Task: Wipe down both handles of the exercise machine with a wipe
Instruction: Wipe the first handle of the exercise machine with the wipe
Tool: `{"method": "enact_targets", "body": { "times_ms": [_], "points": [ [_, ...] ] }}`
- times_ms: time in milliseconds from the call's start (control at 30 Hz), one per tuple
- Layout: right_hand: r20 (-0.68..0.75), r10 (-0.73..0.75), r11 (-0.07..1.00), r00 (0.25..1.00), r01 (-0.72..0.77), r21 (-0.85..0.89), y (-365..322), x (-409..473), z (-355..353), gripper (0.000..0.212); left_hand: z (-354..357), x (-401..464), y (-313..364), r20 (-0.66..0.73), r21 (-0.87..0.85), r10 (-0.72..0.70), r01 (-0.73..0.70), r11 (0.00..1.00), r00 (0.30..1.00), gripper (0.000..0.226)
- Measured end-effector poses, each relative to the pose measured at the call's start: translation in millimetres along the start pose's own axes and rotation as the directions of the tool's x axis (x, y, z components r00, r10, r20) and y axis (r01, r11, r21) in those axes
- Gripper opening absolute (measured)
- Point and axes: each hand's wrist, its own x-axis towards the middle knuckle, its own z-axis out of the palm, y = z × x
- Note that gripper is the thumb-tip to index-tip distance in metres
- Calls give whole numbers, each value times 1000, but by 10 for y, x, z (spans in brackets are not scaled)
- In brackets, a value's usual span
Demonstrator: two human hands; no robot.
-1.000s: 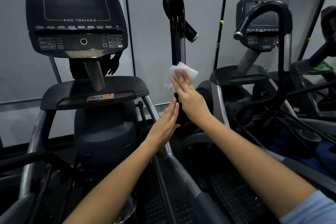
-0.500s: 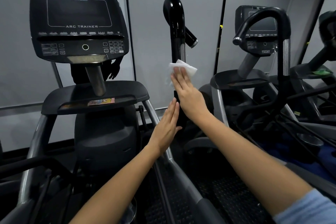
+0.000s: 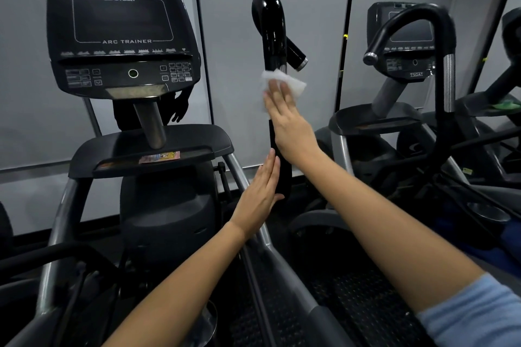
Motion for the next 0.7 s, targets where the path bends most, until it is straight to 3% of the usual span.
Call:
{"method": "enact_targets", "body": {
  "times_ms": [100,333,433,567,700],
  "points": [
    [-7,116,971,993,-112,212,26,359,-141,78,10,-5,10,-4,6,-14,14,1000,1000,94],
    [-14,106,878,994,-87,470,76,-181,136,73,25,11,26,-6,-36,-13,13,999,1000,98],
    [20,160,829,987,-146,541,96,26,-32,65,24,4,18,-8,-24,-12,11,1000,1000,97],
    [-39,128,803,991,-80,591,122,355,-180,60,18,-10,30,-33,-31,-7,6,1000,999,93],
    [36,222,753,974,-195,628,37,-89,77,59,39,3,25,-35,-49,-3,1,999,999,97]
  ]
}}
